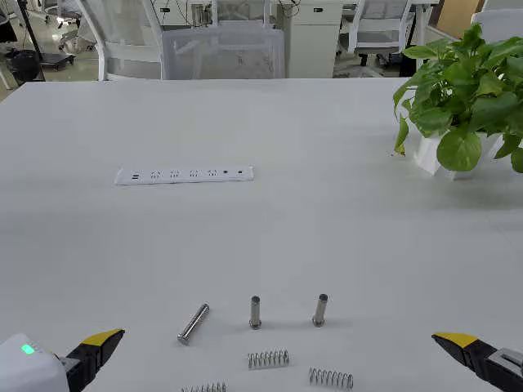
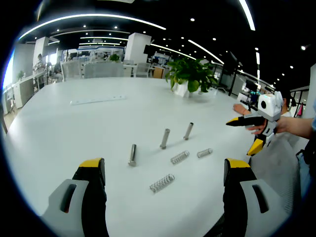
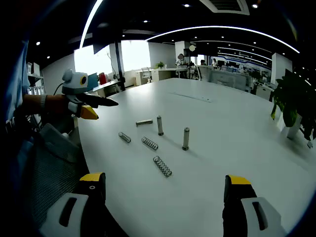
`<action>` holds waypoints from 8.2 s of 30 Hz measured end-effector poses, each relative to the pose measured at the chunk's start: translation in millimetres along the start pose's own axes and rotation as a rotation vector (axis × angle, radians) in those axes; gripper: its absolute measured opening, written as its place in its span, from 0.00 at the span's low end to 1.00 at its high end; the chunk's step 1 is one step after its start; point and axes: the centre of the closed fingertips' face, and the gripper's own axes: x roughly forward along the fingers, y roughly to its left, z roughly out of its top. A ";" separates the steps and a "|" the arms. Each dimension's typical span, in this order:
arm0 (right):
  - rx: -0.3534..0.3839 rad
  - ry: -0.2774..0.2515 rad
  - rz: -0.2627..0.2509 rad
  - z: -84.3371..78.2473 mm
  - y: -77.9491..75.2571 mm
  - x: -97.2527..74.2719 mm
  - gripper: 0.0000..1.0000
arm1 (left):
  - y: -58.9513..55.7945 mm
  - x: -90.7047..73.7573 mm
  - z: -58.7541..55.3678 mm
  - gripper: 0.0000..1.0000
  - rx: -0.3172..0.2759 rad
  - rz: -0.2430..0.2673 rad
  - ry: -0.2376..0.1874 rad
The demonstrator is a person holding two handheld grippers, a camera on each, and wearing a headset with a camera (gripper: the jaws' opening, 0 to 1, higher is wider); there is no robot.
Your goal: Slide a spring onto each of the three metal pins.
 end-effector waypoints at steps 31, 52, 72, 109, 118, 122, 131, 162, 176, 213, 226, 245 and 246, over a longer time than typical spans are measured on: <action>-0.008 0.039 -0.029 -9.6 -6.8 -10.9 1.00 | 0.0 -4.3 -9.9 0.99 0.003 0.009 0.029; -0.016 0.024 -0.027 -2.9 -3.8 1.4 1.00 | 9.7 4.3 -14.3 0.99 -0.026 0.002 0.049; -0.017 0.014 -0.025 -2.7 1.4 4.8 1.00 | 41.5 55.7 -8.3 0.81 0.093 -0.036 0.232; 0.016 0.025 -0.045 -13.8 -4.2 -7.7 1.00 | 66.5 117.1 -24.8 0.22 0.189 0.004 0.539; 0.015 0.026 -0.047 -15.5 -3.7 -6.9 1.00 | 69.1 116.8 -26.8 0.14 0.257 0.031 0.591; 0.012 0.028 -0.045 -15.5 -1.8 -6.5 1.00 | 68.1 117.5 -26.7 0.12 0.294 0.035 0.620; 0.017 0.021 -0.041 -15.9 2.6 -6.2 1.00 | 71.8 120.2 -27.7 0.05 0.294 0.065 0.646; 0.008 0.030 -0.008 -15.9 14.8 3.6 0.99 | 60.3 106.6 -8.8 0.04 0.200 0.037 0.452; -0.001 0.032 0.010 -13.8 19.0 8.0 0.99 | 54.1 96.0 0.6 0.04 0.191 0.025 0.393; -0.018 0.039 0.026 -12.2 25.7 11.5 0.99 | 55.7 81.8 2.4 0.04 0.238 0.032 0.387; -0.024 0.042 0.034 -12.0 28.5 13.1 0.99 | 58.9 77.0 1.3 0.05 0.237 0.037 0.370; -0.021 0.049 0.035 -14.1 29.0 11.7 0.99 | 58.2 81.0 7.2 0.08 0.234 0.025 0.345; -0.021 0.049 0.035 -14.0 28.9 11.6 0.99 | 58.1 81.0 6.9 0.09 0.233 0.024 0.346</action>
